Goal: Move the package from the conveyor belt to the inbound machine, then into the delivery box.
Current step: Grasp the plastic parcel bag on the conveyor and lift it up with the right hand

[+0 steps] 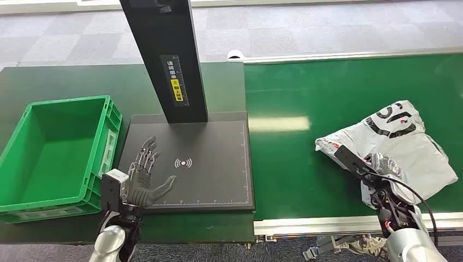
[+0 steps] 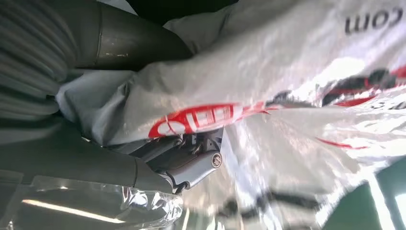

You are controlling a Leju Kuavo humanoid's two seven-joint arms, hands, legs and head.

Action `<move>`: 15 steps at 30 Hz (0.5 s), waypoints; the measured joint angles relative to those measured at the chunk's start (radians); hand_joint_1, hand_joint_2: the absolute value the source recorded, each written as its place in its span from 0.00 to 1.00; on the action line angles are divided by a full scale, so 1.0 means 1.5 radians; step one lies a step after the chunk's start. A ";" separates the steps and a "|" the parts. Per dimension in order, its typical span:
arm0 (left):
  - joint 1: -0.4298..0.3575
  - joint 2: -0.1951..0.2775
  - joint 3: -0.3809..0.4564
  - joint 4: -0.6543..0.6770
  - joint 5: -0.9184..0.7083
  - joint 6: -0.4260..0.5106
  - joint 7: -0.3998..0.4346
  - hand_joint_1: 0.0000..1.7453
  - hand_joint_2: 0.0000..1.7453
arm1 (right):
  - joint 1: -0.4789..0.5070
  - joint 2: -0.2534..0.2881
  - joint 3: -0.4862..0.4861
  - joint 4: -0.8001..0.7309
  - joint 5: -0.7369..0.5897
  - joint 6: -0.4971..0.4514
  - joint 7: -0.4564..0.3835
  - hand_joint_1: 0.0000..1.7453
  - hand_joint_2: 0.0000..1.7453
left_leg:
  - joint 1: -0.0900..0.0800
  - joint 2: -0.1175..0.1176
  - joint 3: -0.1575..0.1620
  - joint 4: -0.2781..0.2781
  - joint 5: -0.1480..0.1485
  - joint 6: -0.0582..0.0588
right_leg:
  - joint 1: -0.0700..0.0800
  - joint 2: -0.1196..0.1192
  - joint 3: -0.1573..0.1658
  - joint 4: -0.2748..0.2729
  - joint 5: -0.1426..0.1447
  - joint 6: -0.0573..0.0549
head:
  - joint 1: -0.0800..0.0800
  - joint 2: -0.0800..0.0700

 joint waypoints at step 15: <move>0.001 -0.011 0.016 -0.053 -0.011 0.152 -0.106 0.00 1.00 | 0.076 0.045 -0.047 -0.264 -0.170 -0.140 -0.266 1.00 1.00 | 0.000 0.000 0.000 0.000 0.000 0.000 | 0.000 0.000 0.000 0.000 0.000 0.000 | 0.000 0.000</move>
